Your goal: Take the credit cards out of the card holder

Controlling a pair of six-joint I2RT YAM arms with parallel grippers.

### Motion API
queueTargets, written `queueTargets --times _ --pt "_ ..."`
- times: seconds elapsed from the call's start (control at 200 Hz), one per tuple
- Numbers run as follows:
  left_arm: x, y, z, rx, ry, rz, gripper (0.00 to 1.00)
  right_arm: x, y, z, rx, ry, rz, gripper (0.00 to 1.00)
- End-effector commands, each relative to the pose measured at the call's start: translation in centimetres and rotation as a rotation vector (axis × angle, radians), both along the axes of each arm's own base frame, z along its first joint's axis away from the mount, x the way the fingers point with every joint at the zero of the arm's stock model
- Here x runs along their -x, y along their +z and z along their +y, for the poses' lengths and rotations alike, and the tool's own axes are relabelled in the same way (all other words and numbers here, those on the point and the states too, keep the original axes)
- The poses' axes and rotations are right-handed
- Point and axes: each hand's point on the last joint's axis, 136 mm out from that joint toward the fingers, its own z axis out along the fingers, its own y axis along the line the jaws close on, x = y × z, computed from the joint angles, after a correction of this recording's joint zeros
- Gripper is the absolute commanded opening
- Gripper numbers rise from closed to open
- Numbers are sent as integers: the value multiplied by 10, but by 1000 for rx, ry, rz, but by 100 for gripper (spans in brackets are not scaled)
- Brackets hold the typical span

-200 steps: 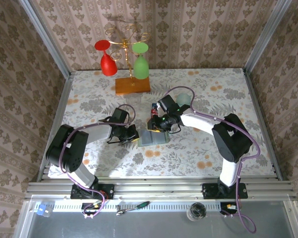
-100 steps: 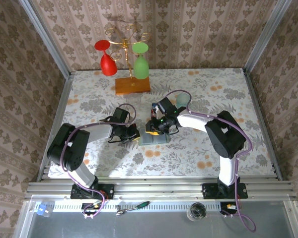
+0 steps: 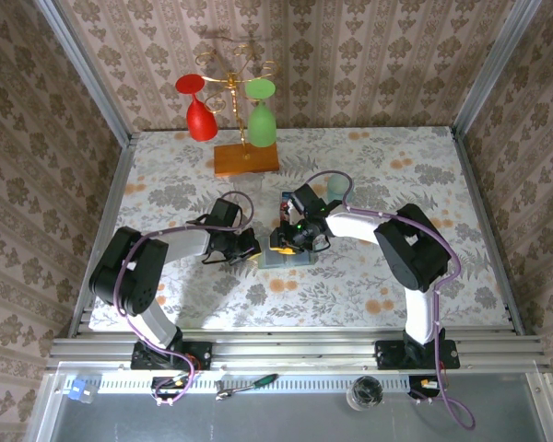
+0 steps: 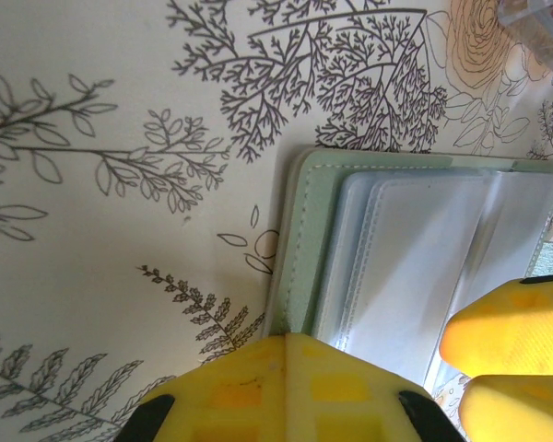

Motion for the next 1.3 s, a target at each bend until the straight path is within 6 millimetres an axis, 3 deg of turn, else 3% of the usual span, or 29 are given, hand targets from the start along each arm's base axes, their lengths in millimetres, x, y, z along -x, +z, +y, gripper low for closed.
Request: queueTargets --times 0.0,1.295 --pt "5 -9 3 -31 7 33 0 5 0 6 -8 27 25 34" --pt "9 -13 4 -42 -10 63 0 10 -11 5 29 50 48 35"
